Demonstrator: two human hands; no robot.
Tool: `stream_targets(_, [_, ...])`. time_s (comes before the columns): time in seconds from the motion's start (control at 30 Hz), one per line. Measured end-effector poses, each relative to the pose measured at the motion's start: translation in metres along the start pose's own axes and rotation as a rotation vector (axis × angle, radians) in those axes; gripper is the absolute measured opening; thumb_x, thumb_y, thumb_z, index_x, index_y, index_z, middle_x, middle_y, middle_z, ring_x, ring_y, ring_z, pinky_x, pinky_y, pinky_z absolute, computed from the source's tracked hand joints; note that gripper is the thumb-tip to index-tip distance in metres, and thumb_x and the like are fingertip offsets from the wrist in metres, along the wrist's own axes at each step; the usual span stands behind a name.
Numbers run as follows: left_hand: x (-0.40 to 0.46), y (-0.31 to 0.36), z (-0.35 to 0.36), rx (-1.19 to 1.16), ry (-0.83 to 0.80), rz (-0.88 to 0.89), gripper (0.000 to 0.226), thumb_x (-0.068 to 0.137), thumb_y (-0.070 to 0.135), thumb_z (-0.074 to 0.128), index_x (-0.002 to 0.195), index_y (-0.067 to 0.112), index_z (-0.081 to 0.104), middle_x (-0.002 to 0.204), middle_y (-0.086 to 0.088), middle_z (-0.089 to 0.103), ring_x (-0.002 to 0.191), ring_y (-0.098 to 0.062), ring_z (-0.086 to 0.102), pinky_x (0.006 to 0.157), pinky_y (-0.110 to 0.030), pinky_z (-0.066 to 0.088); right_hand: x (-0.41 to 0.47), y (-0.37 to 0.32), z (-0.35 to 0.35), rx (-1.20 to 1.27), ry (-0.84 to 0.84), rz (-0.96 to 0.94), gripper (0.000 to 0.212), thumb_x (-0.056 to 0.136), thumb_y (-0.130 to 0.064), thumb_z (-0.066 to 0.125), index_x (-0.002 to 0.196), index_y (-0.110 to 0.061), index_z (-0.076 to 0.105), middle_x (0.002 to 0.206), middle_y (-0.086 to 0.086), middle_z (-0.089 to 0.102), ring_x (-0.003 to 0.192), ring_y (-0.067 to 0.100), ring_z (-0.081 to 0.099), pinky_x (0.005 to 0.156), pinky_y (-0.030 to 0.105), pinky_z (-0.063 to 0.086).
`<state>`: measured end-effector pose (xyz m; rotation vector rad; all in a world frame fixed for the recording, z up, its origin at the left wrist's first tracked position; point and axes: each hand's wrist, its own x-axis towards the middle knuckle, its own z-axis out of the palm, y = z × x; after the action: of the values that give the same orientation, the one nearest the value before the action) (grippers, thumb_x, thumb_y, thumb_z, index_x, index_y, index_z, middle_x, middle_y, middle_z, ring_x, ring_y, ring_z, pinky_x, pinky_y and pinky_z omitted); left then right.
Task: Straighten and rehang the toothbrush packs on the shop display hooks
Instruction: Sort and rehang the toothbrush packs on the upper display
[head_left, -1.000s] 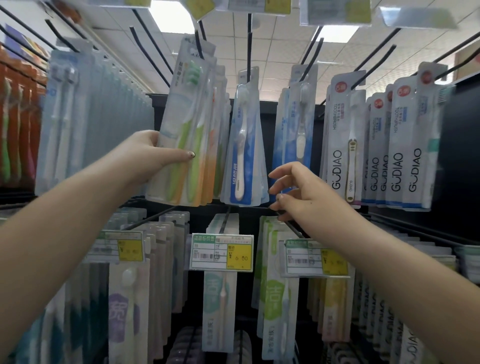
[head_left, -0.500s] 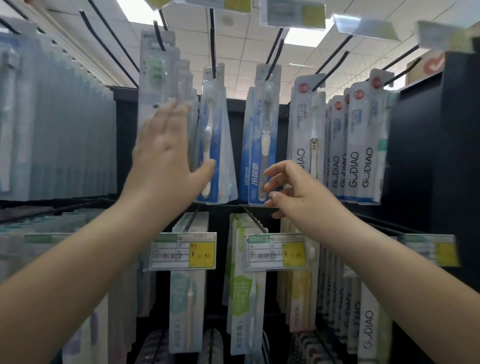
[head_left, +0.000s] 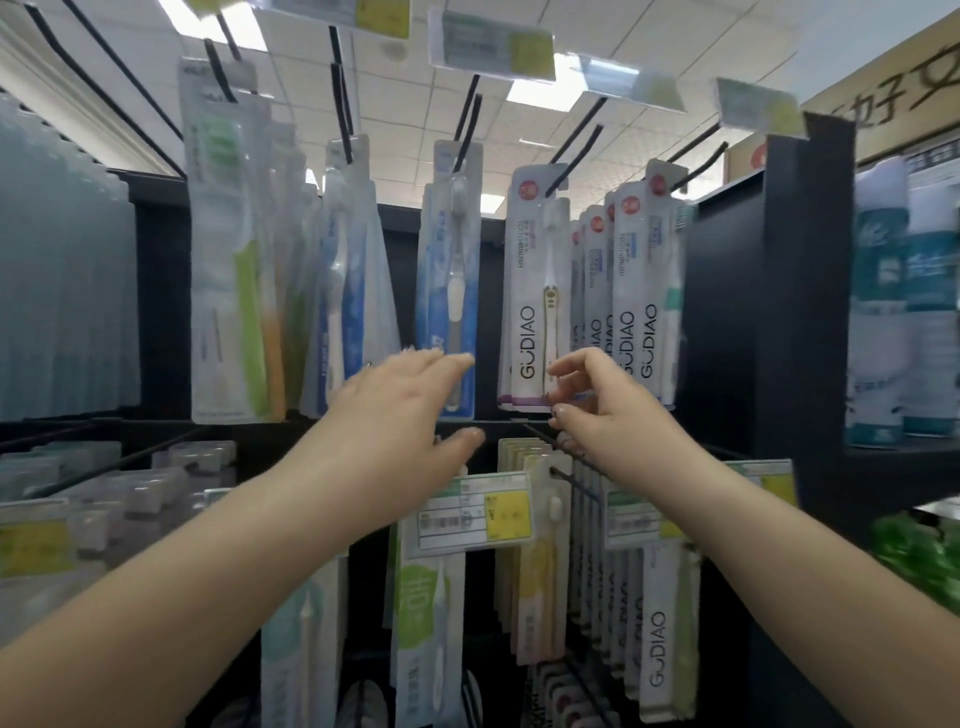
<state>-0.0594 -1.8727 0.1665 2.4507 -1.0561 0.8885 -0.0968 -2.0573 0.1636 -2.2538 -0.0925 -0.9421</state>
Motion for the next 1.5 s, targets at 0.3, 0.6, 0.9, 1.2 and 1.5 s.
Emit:
stream_targets(0.3, [0.002, 0.005, 0.012, 0.008, -0.052, 0.023, 0.067, 0.091, 0.048, 0.043, 0.147, 0.031, 0.009, 0.152, 0.014, 0.017, 0.140, -0.007, 0.014, 0.114, -0.030, 0.016, -0.002, 0.009, -0.015, -0.058, 0.031, 0.022, 0.021, 0.093, -0.012, 0.050, 0.111, -0.023, 0.045, 0.097, -0.005, 0.055, 0.090, 0.015, 0.058, 0.077, 0.030, 0.055])
stream_targets(0.6, [0.004, 0.007, 0.017, -0.002, -0.019, 0.036, 0.063, 0.093, 0.044, 0.042, 0.147, 0.029, 0.013, 0.150, 0.012, 0.023, 0.139, -0.008, 0.019, 0.113, -0.030, 0.018, 0.000, 0.010, -0.018, -0.070, 0.026, 0.026, 0.022, 0.092, -0.012, 0.051, 0.110, -0.023, 0.044, 0.095, -0.007, 0.053, 0.097, 0.014, 0.057, 0.088, 0.038, 0.053])
stream_targets(0.9, [0.008, 0.002, 0.019, 0.002, -0.012, 0.023, 0.060, 0.094, 0.044, 0.041, 0.146, 0.026, 0.017, 0.147, 0.011, 0.029, 0.136, -0.010, 0.026, 0.113, -0.035, 0.025, 0.004, 0.007, -0.014, -0.064, 0.006, 0.005, 0.020, 0.093, -0.013, 0.051, 0.109, -0.022, 0.044, 0.096, -0.004, 0.055, 0.096, 0.014, 0.059, 0.087, 0.037, 0.053])
stream_targets(1.2, [0.007, -0.009, 0.012, 0.051, -0.009, -0.060, 0.057, 0.093, 0.045, 0.042, 0.143, 0.022, 0.024, 0.143, 0.004, 0.034, 0.133, -0.016, 0.030, 0.110, -0.036, 0.028, 0.008, 0.002, -0.003, -0.089, -0.034, -0.012, 0.022, 0.091, -0.014, 0.053, 0.109, -0.024, 0.045, 0.098, -0.004, 0.055, 0.096, 0.017, 0.058, 0.084, 0.041, 0.055])
stream_targets(1.5, [0.018, -0.039, 0.003, 0.099, 0.067, -0.303, 0.057, 0.091, 0.044, 0.047, 0.135, 0.011, 0.035, 0.138, -0.014, 0.035, 0.127, -0.029, 0.036, 0.102, -0.039, 0.035, 0.016, -0.013, 0.007, -0.090, -0.039, -0.074, 0.021, 0.090, -0.014, 0.053, 0.108, -0.023, 0.045, 0.093, -0.006, 0.054, 0.085, 0.012, 0.057, 0.081, 0.040, 0.055])
